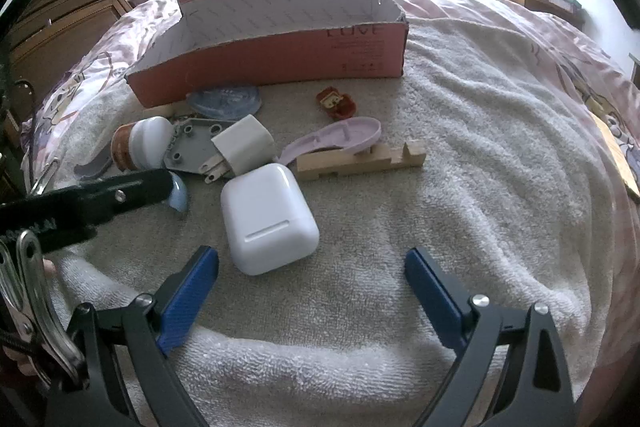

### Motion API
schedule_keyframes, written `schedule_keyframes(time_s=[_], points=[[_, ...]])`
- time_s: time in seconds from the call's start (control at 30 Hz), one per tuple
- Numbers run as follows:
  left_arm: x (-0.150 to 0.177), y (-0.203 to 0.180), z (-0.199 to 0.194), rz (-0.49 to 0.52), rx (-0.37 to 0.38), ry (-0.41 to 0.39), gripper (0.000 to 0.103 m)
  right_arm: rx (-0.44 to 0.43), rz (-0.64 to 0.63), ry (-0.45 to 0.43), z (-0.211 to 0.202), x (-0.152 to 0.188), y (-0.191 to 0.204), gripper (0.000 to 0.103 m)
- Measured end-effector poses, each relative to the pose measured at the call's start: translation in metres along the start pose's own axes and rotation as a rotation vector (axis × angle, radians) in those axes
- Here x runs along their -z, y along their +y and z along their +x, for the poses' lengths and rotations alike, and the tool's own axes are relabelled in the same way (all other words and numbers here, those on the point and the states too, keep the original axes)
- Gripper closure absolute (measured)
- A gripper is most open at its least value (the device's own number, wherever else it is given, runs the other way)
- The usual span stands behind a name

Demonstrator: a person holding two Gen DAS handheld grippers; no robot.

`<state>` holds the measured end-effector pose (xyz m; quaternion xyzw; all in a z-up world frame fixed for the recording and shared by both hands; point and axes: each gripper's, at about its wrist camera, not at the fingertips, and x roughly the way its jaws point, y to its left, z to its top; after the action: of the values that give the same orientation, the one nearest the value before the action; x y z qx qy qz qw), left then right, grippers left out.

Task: Organize rigid objects
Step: 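Grasp the white earbud case with the right tool while the left tool holds the pipe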

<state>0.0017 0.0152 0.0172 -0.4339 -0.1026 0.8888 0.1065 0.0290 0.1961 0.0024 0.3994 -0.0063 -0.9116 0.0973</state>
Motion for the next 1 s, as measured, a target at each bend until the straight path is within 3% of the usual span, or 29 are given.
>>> schedule_keyframes(time_s=[0.57, 0.63, 0.8, 1.0], points=[[0.003, -0.003, -0.001, 0.063, -0.060, -0.036, 0.034, 0.011, -0.013, -0.028, -0.010, -0.002, 0.005, 0.007], [0.003, -0.002, -0.002, 0.063, -0.072, -0.040, 0.034, 0.005, -0.024, -0.027, -0.011, -0.003, 0.007, 0.011], [0.005, 0.005, -0.007, 0.056, -0.111, -0.052, 0.034, -0.054, -0.034, 0.017, -0.004, -0.004, 0.012, 0.036], [0.007, 0.011, -0.010, 0.049, -0.105, -0.057, 0.034, -0.040, -0.033, 0.017, -0.001, -0.003, 0.012, 0.045]])
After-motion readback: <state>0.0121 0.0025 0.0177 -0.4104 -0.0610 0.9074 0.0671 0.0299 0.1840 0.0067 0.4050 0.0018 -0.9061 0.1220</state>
